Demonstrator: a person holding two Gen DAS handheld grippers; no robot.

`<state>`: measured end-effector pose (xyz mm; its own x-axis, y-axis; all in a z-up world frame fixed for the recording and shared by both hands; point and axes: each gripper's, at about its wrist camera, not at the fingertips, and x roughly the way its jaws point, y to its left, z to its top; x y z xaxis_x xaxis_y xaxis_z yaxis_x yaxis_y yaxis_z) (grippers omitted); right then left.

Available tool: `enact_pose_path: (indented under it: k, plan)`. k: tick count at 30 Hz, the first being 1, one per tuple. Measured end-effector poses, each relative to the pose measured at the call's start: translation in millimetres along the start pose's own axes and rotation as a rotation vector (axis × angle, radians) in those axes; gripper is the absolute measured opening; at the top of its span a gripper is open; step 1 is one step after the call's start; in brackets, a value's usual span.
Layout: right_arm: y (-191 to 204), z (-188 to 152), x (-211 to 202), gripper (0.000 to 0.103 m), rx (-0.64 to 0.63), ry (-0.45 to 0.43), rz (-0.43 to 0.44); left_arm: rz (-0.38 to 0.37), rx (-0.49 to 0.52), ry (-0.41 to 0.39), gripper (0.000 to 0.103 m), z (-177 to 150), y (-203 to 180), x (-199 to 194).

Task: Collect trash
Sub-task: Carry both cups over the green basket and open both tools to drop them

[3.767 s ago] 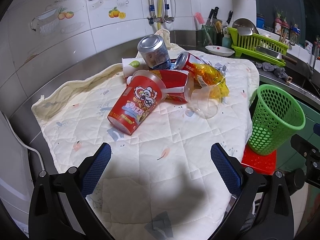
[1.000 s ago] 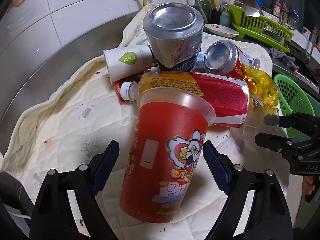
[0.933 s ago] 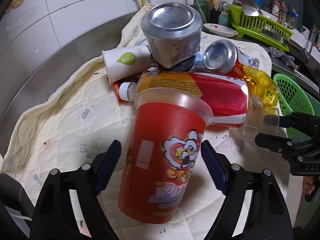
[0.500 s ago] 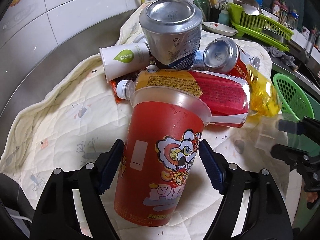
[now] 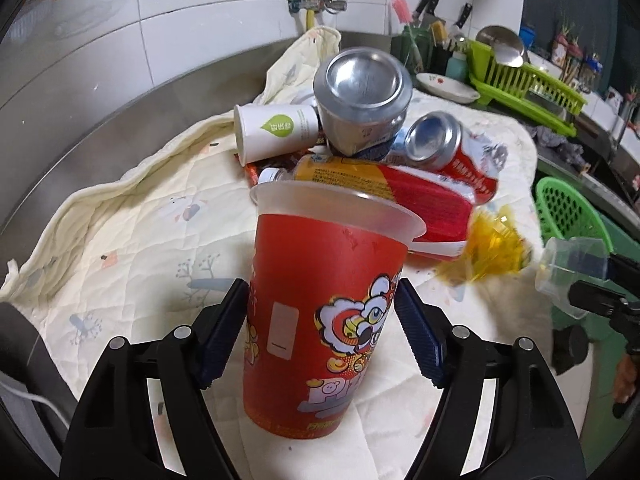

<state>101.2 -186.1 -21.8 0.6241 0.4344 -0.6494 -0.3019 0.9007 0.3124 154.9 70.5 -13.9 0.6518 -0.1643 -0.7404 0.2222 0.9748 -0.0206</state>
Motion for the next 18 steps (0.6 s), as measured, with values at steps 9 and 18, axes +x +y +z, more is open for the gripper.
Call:
enact_pose_path:
  k: [9,18]
  plan:
    - [-33,5,-25,0.061,0.055,-0.064,-0.08,-0.083,0.013,-0.057,0.073,9,-22,-30]
    - [-141,-6,-64,0.061,0.174,-0.074,-0.395,-0.245,0.094,-0.08,0.073,45,-91,-28]
